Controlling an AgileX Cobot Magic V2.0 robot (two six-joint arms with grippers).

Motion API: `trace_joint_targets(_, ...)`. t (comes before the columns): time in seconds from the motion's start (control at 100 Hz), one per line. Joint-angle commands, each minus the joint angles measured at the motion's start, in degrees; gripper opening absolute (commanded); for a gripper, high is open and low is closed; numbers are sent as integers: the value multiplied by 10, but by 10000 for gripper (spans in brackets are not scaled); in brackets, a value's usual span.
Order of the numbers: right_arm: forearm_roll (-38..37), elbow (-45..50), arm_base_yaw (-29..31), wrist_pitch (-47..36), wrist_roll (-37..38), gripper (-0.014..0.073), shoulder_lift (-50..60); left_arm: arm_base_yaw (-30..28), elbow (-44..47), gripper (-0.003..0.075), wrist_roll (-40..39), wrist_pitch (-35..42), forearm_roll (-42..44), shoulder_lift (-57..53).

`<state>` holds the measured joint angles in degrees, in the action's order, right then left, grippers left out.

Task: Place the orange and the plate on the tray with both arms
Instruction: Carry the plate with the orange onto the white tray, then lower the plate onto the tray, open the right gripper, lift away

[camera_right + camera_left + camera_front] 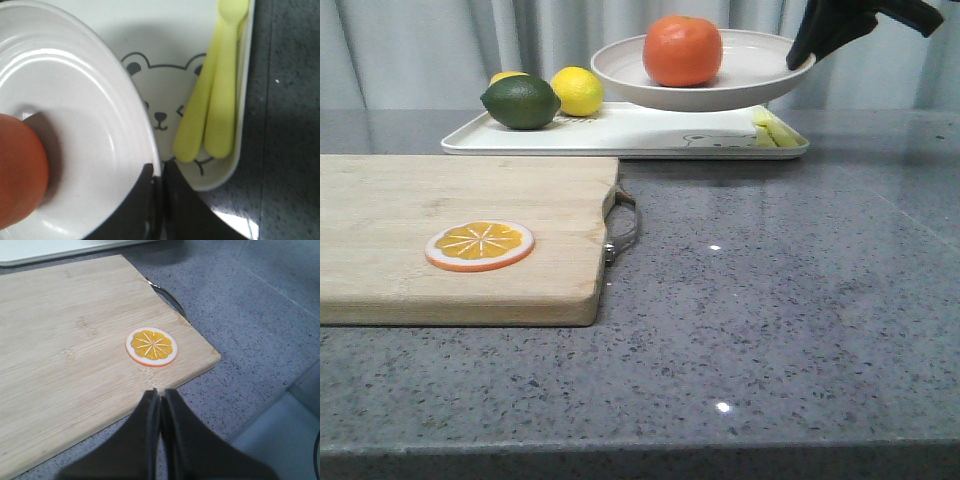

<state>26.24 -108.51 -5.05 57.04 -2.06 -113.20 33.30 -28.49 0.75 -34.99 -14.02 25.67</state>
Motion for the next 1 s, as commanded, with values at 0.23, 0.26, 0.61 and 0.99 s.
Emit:
trace_joint_targets(0.23, 34, -180, -1, 5, 21, -66, -91, 0, -17, -19, -4, 37, -7, 3)
trace_joint_targets(0.26, 34, -195, -1, 6, 21, -66, -100, 0, -17, -19, -4, 37, -7, 3)
trace_joint_targets(0.61, 37, -291, -2, 21, 46, -66, -186, 0, -17, -19, -4, 37, -7, 3)
trace_joint_targets(0.99, 37, -292, -2, -1, 47, -66, -207, 0, -17, -19, -4, 37, -7, 3)
